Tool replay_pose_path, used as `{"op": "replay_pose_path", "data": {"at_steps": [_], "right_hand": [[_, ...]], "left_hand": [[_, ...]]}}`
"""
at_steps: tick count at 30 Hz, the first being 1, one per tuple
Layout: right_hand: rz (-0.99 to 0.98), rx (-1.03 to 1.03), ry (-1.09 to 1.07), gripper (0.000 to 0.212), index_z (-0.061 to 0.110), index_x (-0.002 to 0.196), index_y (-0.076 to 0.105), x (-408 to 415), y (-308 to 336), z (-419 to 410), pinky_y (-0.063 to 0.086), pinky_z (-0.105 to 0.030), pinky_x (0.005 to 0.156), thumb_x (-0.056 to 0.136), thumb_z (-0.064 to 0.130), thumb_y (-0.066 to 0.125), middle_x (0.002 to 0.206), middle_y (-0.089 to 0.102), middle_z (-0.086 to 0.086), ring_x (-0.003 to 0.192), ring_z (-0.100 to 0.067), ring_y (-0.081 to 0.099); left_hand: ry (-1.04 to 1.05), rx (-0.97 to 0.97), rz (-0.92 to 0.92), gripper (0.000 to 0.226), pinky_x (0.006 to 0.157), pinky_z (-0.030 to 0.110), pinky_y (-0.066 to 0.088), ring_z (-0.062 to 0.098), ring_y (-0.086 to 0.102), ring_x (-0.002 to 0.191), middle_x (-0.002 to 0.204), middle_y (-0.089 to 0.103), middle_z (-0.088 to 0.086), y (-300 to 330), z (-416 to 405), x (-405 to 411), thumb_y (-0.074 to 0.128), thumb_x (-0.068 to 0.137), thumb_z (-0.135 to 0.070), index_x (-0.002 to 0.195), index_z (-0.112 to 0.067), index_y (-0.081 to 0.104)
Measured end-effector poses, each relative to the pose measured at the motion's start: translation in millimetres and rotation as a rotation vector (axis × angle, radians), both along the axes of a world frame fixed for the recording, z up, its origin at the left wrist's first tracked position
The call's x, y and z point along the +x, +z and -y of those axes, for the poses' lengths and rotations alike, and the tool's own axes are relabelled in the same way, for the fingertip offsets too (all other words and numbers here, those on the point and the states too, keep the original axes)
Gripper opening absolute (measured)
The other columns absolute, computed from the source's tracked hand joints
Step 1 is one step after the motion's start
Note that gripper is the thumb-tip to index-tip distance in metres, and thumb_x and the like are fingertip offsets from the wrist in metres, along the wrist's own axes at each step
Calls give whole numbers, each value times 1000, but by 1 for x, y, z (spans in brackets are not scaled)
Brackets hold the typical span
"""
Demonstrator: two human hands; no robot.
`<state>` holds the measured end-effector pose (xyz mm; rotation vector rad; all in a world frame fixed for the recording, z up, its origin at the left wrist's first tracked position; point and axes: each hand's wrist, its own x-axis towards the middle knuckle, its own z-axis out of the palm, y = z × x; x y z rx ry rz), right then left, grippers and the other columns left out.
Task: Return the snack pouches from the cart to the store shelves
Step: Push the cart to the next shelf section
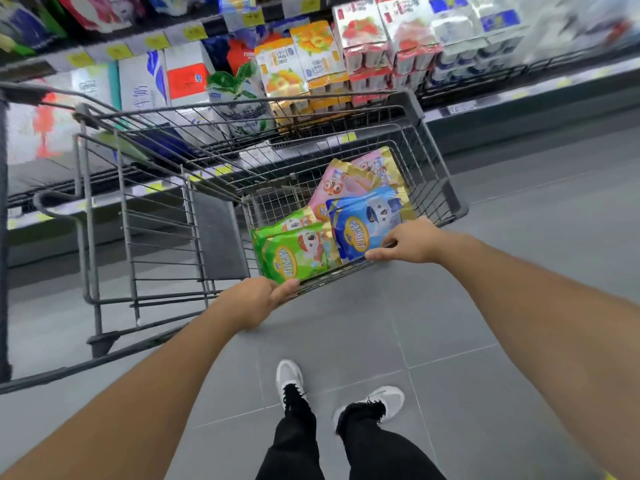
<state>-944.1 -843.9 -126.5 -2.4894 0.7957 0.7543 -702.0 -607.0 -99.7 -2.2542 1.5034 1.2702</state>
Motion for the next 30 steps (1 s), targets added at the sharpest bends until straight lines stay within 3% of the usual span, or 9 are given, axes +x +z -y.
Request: {"op": "replay_pose_path", "data": {"at_steps": [6,11,14,18,21,23,27,30], "right_hand": [[21,2,-29,110,32,83,72,-68,-3,50,33,-38,88,45,105,0,77,68,9,82,-14,61],[57,-26,-44,99,37,70,62,-122,-5,88,32,-39,86,42,106,-3,72,64,11,83,-17,61],[56,-36,-38,100,35,75,62,-151,-5,109,36,-41,91,44,105,-3,74,65,8,83,-16,61],[62,-2,-73,83,33,57,51,-192,-3,142,35,-44,94,52,103,6,65,60,6,68,-9,54],[82,-17,-70,95,31,66,62,-221,-6,168,37,-40,87,50,104,5,70,65,6,72,-11,58],[93,-22,-74,107,29,76,69,-241,-8,188,31,-37,79,44,106,2,72,67,7,75,-12,59],[87,10,-74,94,30,62,59,-283,-5,230,30,-37,78,46,106,5,61,58,7,66,-8,53],[56,9,-50,85,32,60,57,-316,-3,264,38,-37,80,52,102,10,63,59,7,69,-13,55]], "left_hand": [[5,16,13,98,82,42,56,28,68,80,86,73,15,0,54,-66,12,80,-85,94,-9,71],[-17,14,46,82,87,41,55,32,69,89,98,74,19,-1,96,-115,24,96,-71,103,-7,74],[3,23,7,100,85,42,55,32,70,87,96,75,21,1,120,-144,16,85,-81,106,-3,74],[12,22,-14,106,84,40,56,30,72,85,93,76,21,3,154,-185,11,75,-85,101,-5,74],[3,48,6,88,85,40,56,31,71,88,96,76,20,2,180,-213,20,93,-75,109,-6,73],[-5,60,32,79,88,41,55,32,70,91,99,75,19,2,197,-232,25,98,-70,113,-8,71],[1,27,-16,100,80,40,54,28,69,83,89,74,18,6,237,-277,11,76,-85,94,-7,70],[11,34,-49,91,68,37,49,30,67,77,79,67,19,8,269,-312,13,76,-84,80,-7,63]]}}
